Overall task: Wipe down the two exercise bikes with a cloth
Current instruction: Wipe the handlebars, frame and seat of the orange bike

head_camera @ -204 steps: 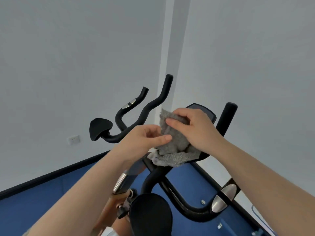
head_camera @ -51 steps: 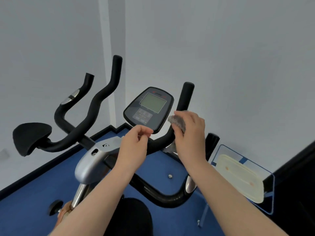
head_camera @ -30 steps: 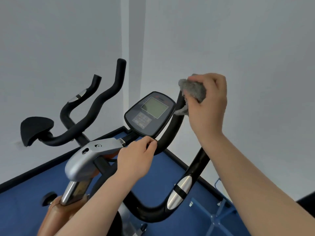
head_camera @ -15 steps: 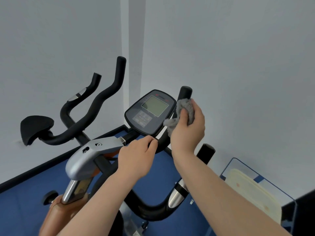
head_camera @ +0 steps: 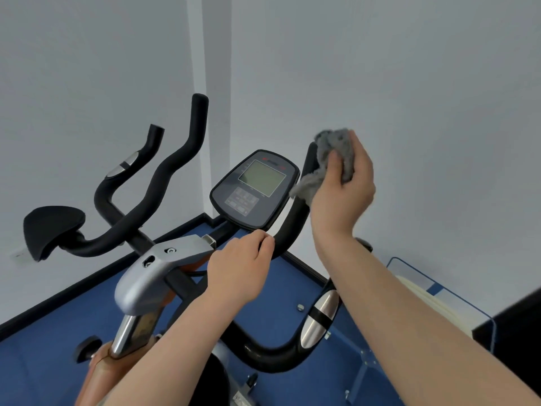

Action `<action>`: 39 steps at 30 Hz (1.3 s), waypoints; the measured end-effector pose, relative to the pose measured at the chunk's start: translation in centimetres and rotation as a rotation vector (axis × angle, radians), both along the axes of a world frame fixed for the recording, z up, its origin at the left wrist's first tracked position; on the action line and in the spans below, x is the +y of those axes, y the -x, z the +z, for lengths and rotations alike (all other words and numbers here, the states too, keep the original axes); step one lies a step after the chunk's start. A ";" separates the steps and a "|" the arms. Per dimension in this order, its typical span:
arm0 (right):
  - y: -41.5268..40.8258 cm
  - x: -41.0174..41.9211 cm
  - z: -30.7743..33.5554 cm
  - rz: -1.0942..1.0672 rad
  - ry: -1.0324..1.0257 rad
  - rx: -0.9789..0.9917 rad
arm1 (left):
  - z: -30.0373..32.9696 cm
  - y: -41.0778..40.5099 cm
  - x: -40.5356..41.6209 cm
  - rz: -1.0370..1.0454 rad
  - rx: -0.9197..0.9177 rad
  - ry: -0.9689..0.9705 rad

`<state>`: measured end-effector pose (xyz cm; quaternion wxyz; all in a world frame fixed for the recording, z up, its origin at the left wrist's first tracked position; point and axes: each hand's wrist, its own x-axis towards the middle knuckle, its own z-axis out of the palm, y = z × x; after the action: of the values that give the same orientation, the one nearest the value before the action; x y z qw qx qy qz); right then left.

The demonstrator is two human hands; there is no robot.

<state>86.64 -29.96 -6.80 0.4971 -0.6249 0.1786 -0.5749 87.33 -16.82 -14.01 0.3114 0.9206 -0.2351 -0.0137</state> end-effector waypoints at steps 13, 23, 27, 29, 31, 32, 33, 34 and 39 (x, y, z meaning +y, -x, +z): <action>0.5 2.5 -3.2 0.015 -0.158 0.190 | 0.4 -0.1 0.9 -0.082 0.035 0.034; 3.8 3.6 -5.8 0.057 0.315 0.510 | -1.6 1.4 6.0 -0.038 0.152 0.305; 4.4 5.2 -6.1 0.256 0.522 0.675 | -2.0 1.6 6.4 -0.045 0.141 0.366; 3.9 4.2 -5.0 0.216 0.530 0.707 | -2.0 1.4 6.2 -0.010 0.147 0.359; 4.4 4.5 -4.8 0.140 0.469 0.686 | -2.1 1.5 6.2 0.011 0.152 0.349; 4.9 5.6 -5.2 0.145 0.512 0.689 | -2.1 1.5 6.3 0.006 0.156 0.356; 5.5 7.1 -5.7 0.177 0.612 0.714 | -2.0 1.4 6.4 -0.002 0.160 0.371; 6.0 8.2 -6.3 0.231 0.722 0.740 | -2.0 1.3 6.4 -0.007 0.164 0.388; 4.7 3.4 -4.4 0.197 0.676 0.729 | -2.1 1.4 7.0 0.135 0.142 0.307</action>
<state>81.91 -26.53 -11.18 0.2242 -0.9248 0.0845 -0.2956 85.90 -9.83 -16.06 0.4645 0.8726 -0.1496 -0.0216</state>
